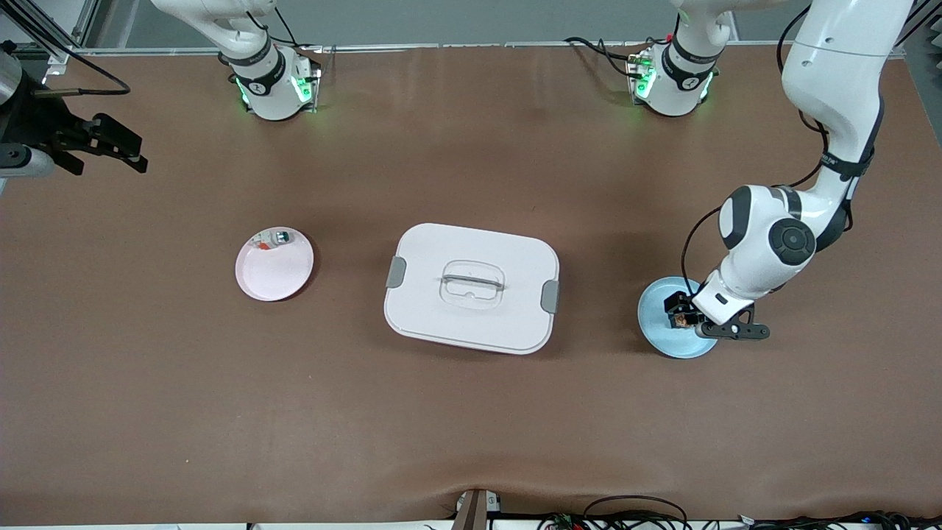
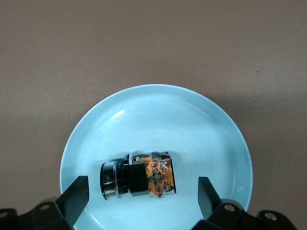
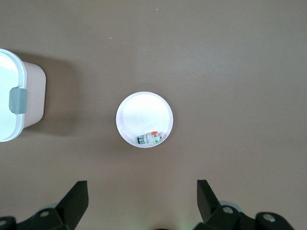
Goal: Transfer orange switch to right arm and place
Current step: 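Close the left gripper on the black-orange switch and lift it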
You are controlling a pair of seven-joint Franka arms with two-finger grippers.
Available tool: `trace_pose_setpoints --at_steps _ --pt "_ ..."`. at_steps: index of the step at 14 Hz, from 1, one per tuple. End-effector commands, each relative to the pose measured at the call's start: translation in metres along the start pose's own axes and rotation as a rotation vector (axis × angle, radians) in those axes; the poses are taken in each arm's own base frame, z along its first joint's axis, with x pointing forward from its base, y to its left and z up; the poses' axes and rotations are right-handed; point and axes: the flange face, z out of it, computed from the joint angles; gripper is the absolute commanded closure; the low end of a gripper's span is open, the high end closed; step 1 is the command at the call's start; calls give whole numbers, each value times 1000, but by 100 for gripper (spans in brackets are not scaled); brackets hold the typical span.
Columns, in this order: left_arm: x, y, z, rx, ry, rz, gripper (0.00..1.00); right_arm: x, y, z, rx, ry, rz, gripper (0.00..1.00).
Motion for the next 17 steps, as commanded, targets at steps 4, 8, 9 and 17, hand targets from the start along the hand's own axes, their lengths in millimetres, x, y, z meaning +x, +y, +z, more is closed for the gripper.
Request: trace_pose_setpoints --at_steps 4,8,9,17 --pt "-2 -7 9 12 -3 -14 0 -8 -2 -2 0 4 9 0" --pt "-2 -7 18 9 -13 -29 0 -8 -2 -2 0 5 7 0" --pt "-3 -6 22 8 -19 -32 0 -8 -2 -2 0 5 7 0" --pt "-3 -6 36 2 -13 -60 0 -8 -2 -2 0 4 9 0"
